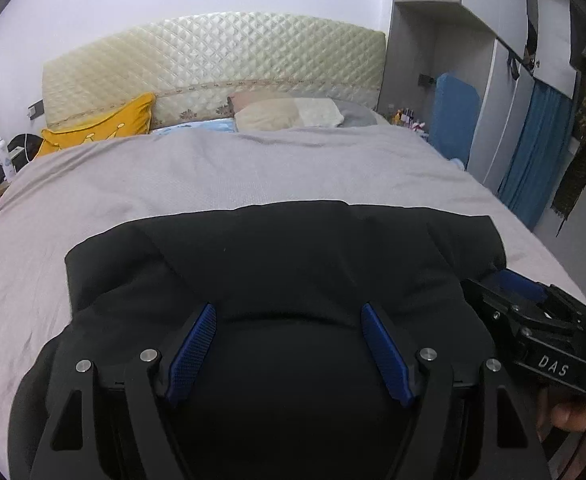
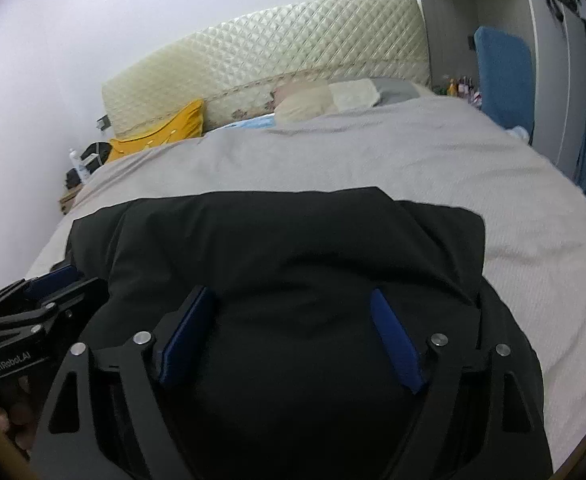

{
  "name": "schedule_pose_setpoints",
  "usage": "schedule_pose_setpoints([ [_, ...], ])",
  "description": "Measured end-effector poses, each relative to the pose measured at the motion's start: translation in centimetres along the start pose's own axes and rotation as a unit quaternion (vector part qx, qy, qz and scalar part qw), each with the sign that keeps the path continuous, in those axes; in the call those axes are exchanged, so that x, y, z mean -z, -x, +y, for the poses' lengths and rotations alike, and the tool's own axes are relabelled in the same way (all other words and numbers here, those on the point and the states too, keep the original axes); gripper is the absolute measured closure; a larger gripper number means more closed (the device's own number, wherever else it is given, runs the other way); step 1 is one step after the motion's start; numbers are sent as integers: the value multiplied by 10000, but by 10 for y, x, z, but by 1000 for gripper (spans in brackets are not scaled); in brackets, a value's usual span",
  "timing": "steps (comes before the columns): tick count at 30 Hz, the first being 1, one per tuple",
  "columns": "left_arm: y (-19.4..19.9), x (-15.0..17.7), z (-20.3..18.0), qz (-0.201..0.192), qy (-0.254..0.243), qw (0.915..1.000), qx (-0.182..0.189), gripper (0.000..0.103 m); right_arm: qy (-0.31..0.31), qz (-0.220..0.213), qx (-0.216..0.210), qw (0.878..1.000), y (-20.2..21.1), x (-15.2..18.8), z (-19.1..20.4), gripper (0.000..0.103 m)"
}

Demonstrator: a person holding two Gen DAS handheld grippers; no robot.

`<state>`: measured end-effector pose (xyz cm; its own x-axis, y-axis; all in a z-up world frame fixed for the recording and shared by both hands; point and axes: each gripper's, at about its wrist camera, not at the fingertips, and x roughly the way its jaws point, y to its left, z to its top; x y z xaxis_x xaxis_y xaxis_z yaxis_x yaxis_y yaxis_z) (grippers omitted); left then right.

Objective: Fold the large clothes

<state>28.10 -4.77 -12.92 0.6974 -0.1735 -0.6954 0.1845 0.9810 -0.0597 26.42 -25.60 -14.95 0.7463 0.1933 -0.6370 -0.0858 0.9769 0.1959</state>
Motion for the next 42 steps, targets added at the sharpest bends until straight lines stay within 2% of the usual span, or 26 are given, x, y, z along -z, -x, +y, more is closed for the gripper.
schedule_pose_setpoints([
  [7, -35, -12, 2, 116, -33, 9999, -107, 27, 44, 294, 136, 9995, -34, -12, -1, 13],
  [17, -63, -9, 9, 159, -6, 9998, -154, 24, -111, 264, 44, 9996, -64, -10, -6, 6],
  [21, -66, -7, 7, 116, -74, 9995, -281, 24, -71, 190, 168, 9997, -73, -9, -4, 4],
  [25, -57, -2, 5, 57, -102, 9995, -303, 24, 16, 61, 223, 9997, -67, -1, -1, 4],
  [29, -43, -1, 9, 47, -118, 9995, -301, 24, 2, 108, -56, 9999, -56, -3, -7, 4],
  [31, -29, -1, 12, -15, -245, 9985, -491, 24, 6, 64, -82, 9999, -46, -3, -10, 4],
  [34, -1, 2, 27, -411, -355, 9940, -950, 24, 215, -79, 21, 9997, -27, -2, -12, 4],
  [37, 4, 5, 48, -376, -224, 9895, -1377, 24, 475, -209, 314, 9982, -13, -2, -17, 4],
  [39, 1, 10, 61, -291, -97, 9884, -1484, 24, 484, -300, 602, 9966, -6, -1, -24, 4],
  [42, -11, 16, 76, -119, 116, 9906, -1355, 24, 506, -247, 769, 9954, -3, 2, -36, 2],
])
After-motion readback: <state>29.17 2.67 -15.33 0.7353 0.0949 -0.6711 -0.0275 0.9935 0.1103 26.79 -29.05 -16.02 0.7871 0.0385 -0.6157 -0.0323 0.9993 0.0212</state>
